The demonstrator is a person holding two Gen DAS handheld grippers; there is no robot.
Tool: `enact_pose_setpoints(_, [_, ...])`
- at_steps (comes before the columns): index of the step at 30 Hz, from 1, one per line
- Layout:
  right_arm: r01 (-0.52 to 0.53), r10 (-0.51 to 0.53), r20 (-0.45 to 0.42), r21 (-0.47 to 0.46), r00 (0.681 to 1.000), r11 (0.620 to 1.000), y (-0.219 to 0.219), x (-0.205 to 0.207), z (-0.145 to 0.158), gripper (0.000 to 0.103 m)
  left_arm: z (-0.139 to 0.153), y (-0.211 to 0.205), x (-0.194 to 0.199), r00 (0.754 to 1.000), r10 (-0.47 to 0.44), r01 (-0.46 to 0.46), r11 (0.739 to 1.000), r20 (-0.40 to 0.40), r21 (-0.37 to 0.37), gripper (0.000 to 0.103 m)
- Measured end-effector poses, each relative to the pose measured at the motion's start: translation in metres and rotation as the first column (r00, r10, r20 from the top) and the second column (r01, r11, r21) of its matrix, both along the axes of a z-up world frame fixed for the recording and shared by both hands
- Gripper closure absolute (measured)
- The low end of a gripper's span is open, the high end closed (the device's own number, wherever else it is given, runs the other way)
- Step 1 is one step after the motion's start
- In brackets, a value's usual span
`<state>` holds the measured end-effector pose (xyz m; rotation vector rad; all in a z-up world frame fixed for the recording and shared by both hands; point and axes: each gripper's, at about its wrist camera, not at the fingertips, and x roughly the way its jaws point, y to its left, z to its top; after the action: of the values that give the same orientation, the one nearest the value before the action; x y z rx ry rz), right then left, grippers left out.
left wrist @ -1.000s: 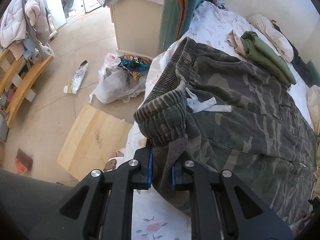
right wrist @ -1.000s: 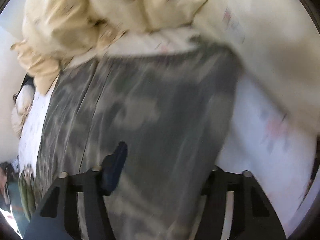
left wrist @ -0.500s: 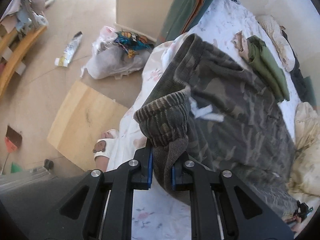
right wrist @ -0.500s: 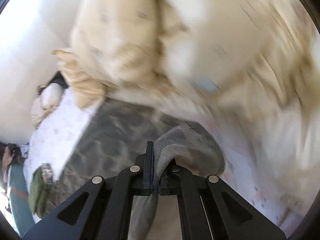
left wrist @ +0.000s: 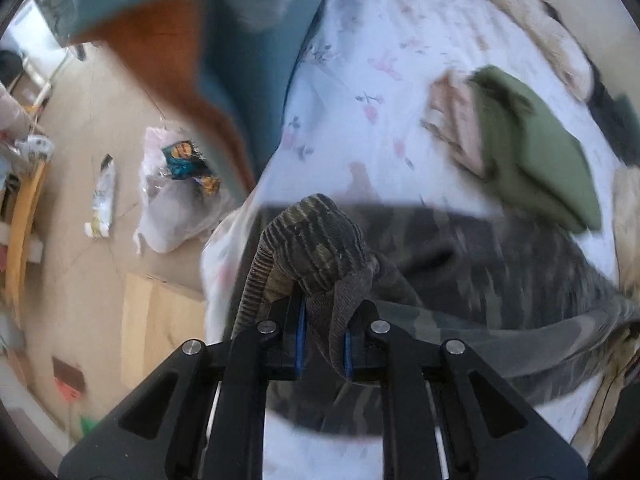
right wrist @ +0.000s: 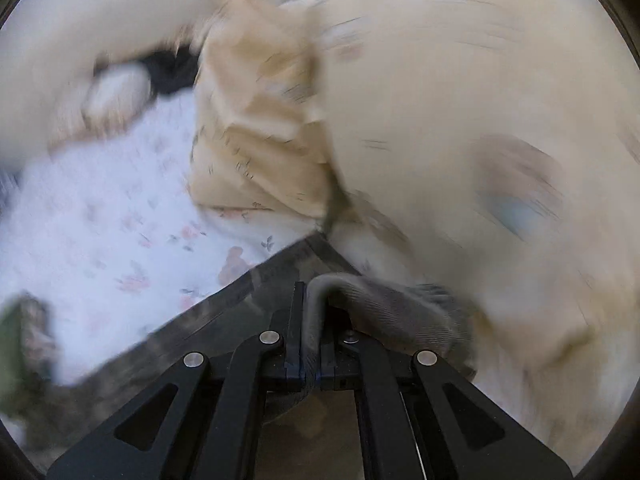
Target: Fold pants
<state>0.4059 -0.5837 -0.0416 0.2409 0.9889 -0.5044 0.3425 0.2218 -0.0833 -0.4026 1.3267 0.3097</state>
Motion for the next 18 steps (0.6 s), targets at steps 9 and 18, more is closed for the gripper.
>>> enact_pose_setpoints(9, [-0.126, 0.11, -0.23, -0.056, 0.967, 0.99, 0.027, 0.081, -0.092, 0.101, -0.054, 0.001, 0.049, 0.997, -0.033, 0.033, 0.999, -0.064, 0.006, 0.086])
enact_pose_setpoints(18, [-0.205, 0.159, -0.186, -0.263, 0.969, 0.943, 0.015, 0.053, -0.032, 0.023, -0.03, -0.007, 0.024, 0.992, -0.123, 0.124, 0.992, -0.039, 0.009, 0.011])
